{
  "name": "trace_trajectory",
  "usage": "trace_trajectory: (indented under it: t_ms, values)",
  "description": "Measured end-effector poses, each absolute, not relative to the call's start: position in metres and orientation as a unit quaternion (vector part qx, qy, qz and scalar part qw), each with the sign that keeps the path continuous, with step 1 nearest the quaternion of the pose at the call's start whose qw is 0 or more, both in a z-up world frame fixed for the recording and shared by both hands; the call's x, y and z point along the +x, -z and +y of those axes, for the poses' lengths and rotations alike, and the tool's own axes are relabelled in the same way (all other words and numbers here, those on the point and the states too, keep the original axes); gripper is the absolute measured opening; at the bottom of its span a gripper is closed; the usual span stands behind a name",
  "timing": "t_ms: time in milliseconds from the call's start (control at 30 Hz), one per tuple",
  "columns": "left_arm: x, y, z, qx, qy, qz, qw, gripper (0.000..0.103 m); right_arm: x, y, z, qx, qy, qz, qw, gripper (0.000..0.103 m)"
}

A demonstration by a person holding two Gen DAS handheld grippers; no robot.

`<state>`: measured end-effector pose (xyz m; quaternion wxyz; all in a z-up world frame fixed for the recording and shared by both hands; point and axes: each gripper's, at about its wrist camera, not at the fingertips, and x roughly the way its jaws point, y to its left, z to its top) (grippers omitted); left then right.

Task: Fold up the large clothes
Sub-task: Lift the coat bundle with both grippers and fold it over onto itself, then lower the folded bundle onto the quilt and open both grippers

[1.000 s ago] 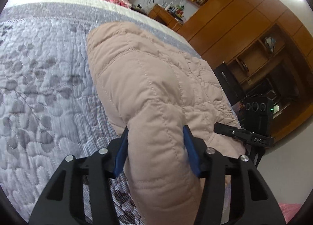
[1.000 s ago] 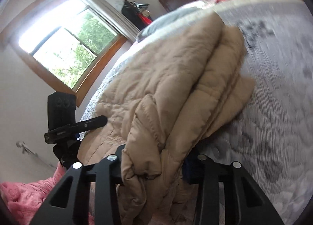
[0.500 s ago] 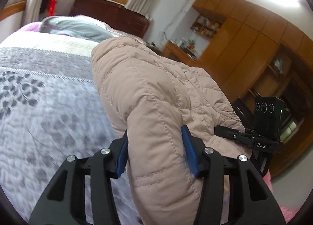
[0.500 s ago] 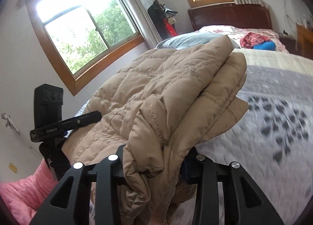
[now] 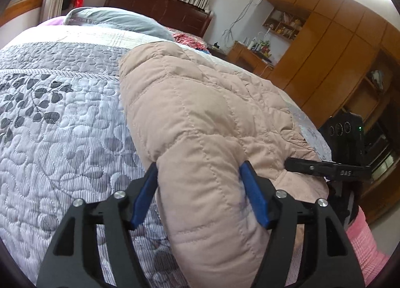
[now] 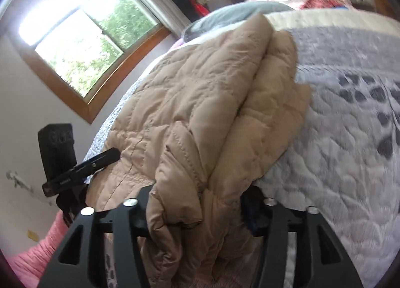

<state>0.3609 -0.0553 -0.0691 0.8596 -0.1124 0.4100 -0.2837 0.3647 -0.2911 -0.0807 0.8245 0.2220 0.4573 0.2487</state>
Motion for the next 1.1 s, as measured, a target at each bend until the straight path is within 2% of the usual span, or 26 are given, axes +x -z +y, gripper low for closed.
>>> trace_trajectory:
  t_ms: [167,467,733,933,1000,1067,1100]
  values:
    - [0.343,0.055,-0.041,-0.115,0.266,0.407,0.866,0.071,0.341,0.067,-0.307,0.238,-0.235,0.465,0.82,0.068]
    - [0.295,0.055,-0.031,-0.087,0.236,0.414,0.875,0.072,0.293,0.056,-0.31,0.195,-0.196,0.462,0.843,0.068]
    - [0.305,0.084,-0.035,-0.074,0.231,0.442,0.864,0.076,0.297,0.091,-0.309,0.192,-0.167,0.496,0.83,0.068]
    - [0.291,0.063,-0.034,-0.065,0.209,0.442,0.87,0.075,0.28,0.064,-0.307,0.158,-0.146,0.477,0.852,0.068]
    - [0.284,0.056,-0.037,-0.047,0.19,0.444,0.874,0.082,0.269,0.053,-0.302,0.137,-0.133,0.472,0.861,0.072]
    - [0.274,0.048,-0.04,-0.036,0.18,0.447,0.876,0.089,0.256,0.041,-0.295,0.114,-0.117,0.466,0.869,0.085]
    - [0.27,0.045,-0.042,-0.031,0.174,0.448,0.876,0.09,0.25,0.036,-0.293,0.104,-0.109,0.462,0.874,0.088]
